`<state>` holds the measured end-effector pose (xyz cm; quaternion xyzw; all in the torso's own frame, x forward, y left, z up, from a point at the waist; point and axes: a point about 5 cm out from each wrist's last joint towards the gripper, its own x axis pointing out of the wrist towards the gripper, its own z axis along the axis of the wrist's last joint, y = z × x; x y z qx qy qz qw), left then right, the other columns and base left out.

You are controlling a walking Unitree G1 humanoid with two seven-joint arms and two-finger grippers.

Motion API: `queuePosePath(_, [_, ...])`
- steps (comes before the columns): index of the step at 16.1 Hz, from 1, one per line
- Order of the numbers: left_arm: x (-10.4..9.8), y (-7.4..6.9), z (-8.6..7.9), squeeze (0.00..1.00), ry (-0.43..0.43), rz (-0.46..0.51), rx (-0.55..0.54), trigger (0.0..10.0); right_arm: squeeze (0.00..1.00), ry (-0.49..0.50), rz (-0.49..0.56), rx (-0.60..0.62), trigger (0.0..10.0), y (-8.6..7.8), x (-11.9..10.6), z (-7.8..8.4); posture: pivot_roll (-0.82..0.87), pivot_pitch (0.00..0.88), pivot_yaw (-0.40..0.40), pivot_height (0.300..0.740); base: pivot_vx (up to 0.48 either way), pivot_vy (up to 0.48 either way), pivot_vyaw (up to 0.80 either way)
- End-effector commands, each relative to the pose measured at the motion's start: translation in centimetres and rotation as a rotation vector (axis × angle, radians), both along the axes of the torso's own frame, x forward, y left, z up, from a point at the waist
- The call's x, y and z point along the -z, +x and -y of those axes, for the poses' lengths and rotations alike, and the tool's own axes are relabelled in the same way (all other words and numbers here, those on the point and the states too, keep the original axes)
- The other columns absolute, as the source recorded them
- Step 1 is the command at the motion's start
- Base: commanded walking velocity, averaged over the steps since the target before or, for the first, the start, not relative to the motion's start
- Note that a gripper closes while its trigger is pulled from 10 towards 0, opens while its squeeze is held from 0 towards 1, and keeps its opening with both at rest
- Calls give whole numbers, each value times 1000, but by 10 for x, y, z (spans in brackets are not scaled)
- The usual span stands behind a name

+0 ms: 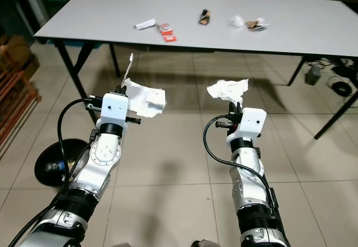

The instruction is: Picking trash to rubbish bin

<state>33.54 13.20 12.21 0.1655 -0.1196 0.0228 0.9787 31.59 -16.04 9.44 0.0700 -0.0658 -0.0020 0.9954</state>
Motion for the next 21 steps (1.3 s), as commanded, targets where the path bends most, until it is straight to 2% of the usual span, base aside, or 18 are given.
queuePosePath(1, [-1,1,1,0,-4,-10,2,10000,0,-2,5,5,10000,1,-3,1,-18,68,-59,740,0,251,0])
queuePosePath(21, [-1,4,1,0,1,-31,6,10000,0,11,-9,-7,10000,2,-1,-3,-13,52,-43,740,0,320,0])
